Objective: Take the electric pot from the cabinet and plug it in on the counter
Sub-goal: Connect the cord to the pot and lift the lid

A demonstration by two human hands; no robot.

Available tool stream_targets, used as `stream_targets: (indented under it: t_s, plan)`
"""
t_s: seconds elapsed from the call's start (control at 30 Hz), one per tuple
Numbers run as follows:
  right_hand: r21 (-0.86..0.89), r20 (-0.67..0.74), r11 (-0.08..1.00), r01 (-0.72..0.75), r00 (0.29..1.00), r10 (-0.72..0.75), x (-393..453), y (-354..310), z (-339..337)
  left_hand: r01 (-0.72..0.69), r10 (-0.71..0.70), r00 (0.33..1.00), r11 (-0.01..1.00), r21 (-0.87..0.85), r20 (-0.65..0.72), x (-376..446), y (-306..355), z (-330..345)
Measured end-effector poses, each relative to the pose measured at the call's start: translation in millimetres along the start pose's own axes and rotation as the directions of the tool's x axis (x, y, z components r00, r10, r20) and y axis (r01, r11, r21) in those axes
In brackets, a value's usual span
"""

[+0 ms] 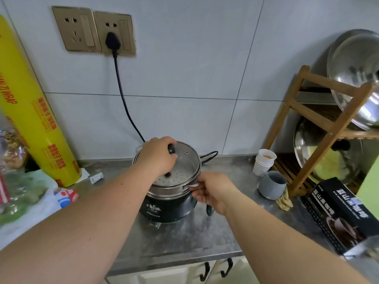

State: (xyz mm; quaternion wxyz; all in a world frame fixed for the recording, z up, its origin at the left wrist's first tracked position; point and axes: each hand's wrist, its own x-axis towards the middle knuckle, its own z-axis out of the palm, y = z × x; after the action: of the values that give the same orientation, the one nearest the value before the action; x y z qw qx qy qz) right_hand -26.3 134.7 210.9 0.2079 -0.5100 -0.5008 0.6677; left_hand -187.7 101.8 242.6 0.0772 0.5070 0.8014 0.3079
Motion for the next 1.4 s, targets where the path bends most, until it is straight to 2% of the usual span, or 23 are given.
stream_targets:
  t_s: [0.13, 0.27, 0.4, 0.57, 0.7, 0.83, 0.97, 1.4]
  plan:
    - [0.055, 0.030, 0.998, -0.027, 0.999, 0.026, 1.9, -1.7, 5.5, -0.027, -0.010, 0.981, 0.982, -0.187, -0.194, -1.4, 3.6, -30.9]
    - [0.084, 0.027, 0.996, -0.031, 0.999, 0.028, 2.3, -4.3, 8.8, -0.067, -0.051, 0.913, 0.960, -0.271, -0.405, -6.4, -1.1, -78.5]
    - [0.172, 0.004, 0.985, 0.014, 1.000, -0.015, 1.0, -11.8, 2.9, -0.023, -0.144, 0.865, 0.945, -0.326, -0.480, -11.6, -10.9, -103.8]
    - [0.302, -0.169, 0.941, 0.151, 0.980, -0.103, 2.9, -18.5, -33.5, 0.025, -0.129, 0.915, 0.964, -0.264, -0.383, -14.6, -7.8, -77.7]
    - [0.383, -0.308, 0.906, 0.181, 0.949, -0.059, 7.8, -12.9, -65.0, 0.072, -0.112, 0.972, 0.979, -0.192, -0.207, -14.9, -1.7, -36.4]
    - [0.448, -0.401, 0.864, 0.230, 0.915, -0.036, 6.0, -0.1, -91.4, 0.080, -0.086, 0.994, 0.994, -0.076, -0.071, -15.5, 3.9, -1.7]
    - [0.449, -0.451, 0.863, 0.230, 0.892, -0.003, 1.4, 13.9, -109.7, 0.106, -0.106, 0.994, 0.994, -0.010, 0.003, -14.1, 1.1, 16.4]
    - [0.416, -0.459, 0.874, 0.253, 0.888, -0.039, 0.0, 37.8, -113.5, 0.062, -0.069, 0.997, 0.985, 0.158, 0.041, -11.5, -7.5, 31.1]
